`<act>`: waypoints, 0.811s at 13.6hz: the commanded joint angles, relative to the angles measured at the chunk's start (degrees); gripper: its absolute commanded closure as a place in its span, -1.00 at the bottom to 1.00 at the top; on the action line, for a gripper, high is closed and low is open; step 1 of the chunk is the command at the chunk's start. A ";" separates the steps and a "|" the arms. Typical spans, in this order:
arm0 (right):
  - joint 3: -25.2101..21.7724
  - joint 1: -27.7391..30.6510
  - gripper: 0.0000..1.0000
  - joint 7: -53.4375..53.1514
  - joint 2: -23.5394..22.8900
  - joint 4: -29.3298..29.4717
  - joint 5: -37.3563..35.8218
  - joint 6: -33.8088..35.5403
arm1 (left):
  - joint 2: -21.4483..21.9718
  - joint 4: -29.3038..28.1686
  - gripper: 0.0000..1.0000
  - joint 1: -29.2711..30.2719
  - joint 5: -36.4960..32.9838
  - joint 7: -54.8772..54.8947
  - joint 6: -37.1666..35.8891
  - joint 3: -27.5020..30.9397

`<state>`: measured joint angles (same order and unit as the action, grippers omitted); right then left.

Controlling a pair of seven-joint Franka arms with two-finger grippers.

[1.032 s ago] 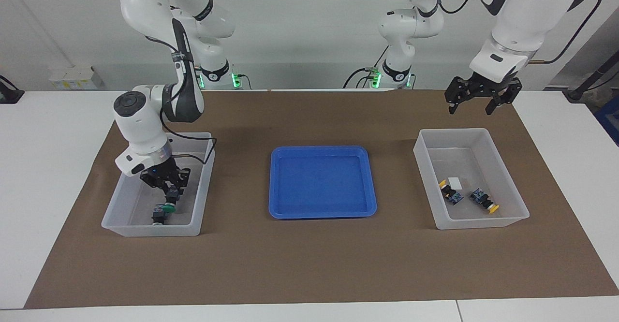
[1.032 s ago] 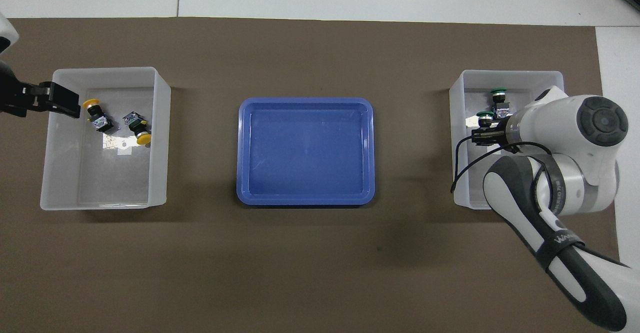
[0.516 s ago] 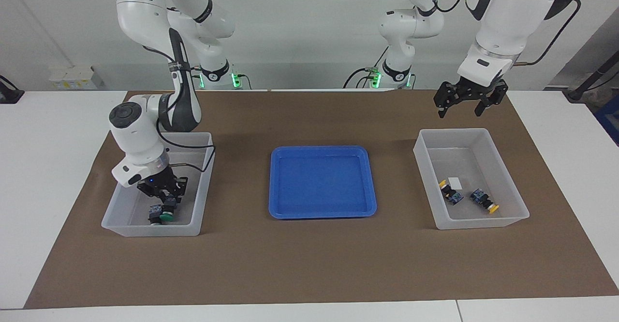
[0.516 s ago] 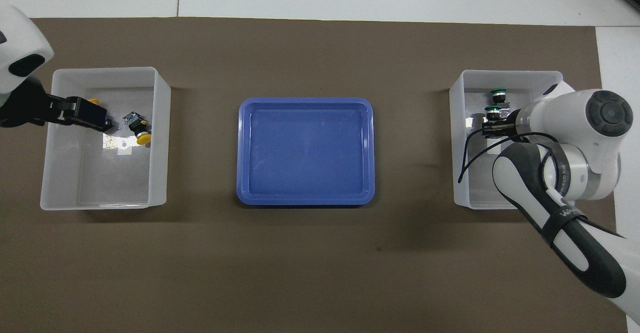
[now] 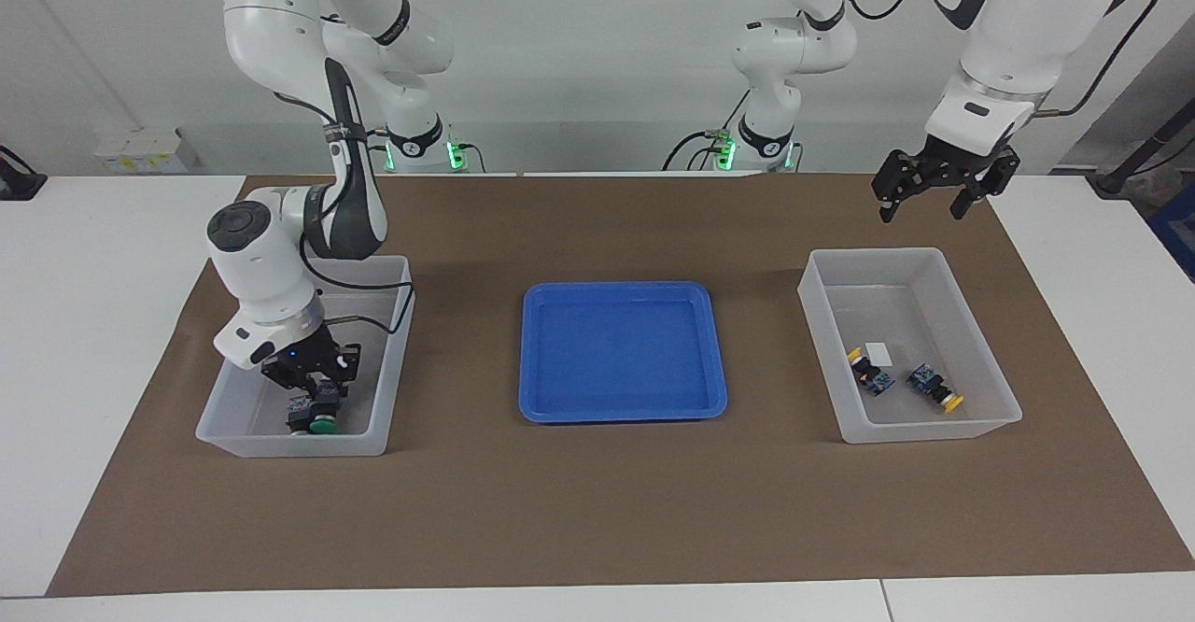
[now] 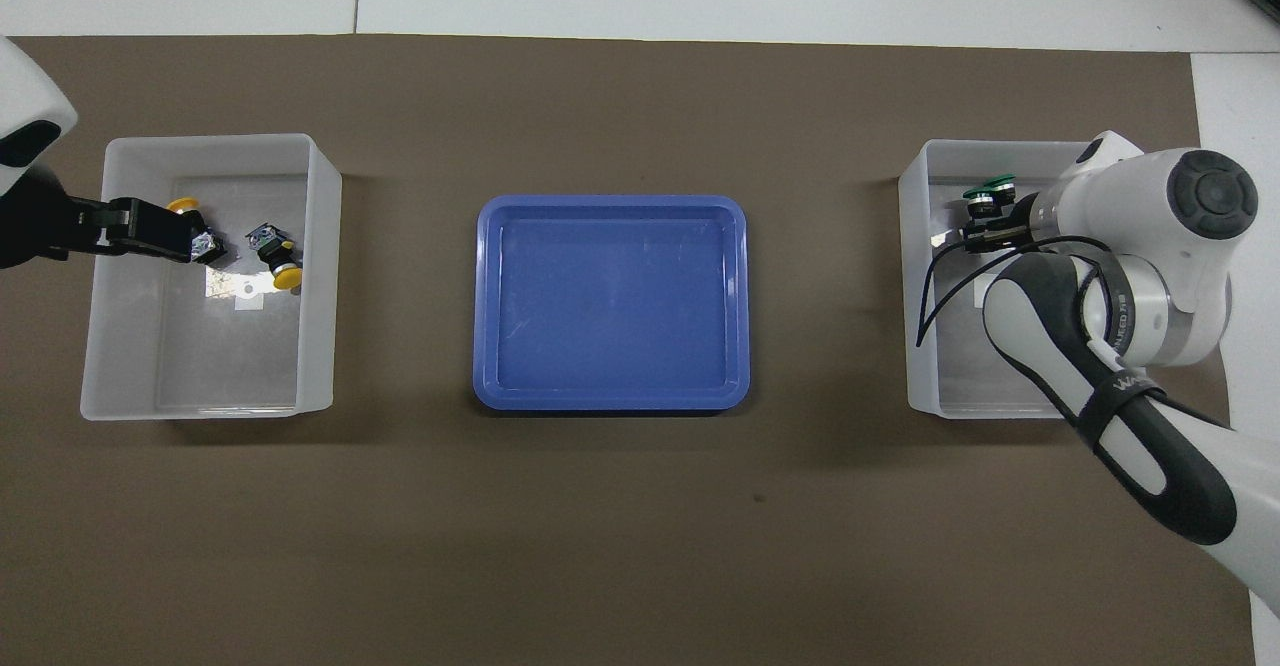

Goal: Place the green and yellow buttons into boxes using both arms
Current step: 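Lower and release the green button with the right gripper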

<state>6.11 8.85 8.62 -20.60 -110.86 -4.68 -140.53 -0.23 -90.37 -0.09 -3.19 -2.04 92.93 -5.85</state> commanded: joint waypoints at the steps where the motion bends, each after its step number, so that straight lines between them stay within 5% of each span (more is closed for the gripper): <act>1: 0.75 0.99 1.00 4.98 -1.36 0.91 1.69 -1.50 | 1.19 -1.56 -1.00 0.26 0.47 0.99 1.11 -0.12; 9: 0.57 1.17 0.93 6.14 -2.69 1.96 1.87 -5.11 | 1.46 -2.44 -1.00 0.09 2.91 1.78 4.62 -0.21; 10: 0.57 1.17 0.21 5.97 -2.69 1.87 1.78 -5.11 | 1.46 -2.87 -1.00 0.26 4.84 1.69 5.07 -0.12; 11: 0.57 1.34 -0.99 5.44 -2.69 1.79 1.87 -5.11 | 1.72 -3.40 -1.00 0.35 5.91 1.78 5.07 -0.04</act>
<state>6.08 9.21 13.03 -22.47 -109.78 -4.64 -144.62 -0.23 -90.97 -0.21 0.05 -1.29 96.04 -6.17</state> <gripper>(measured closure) 0.599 0.000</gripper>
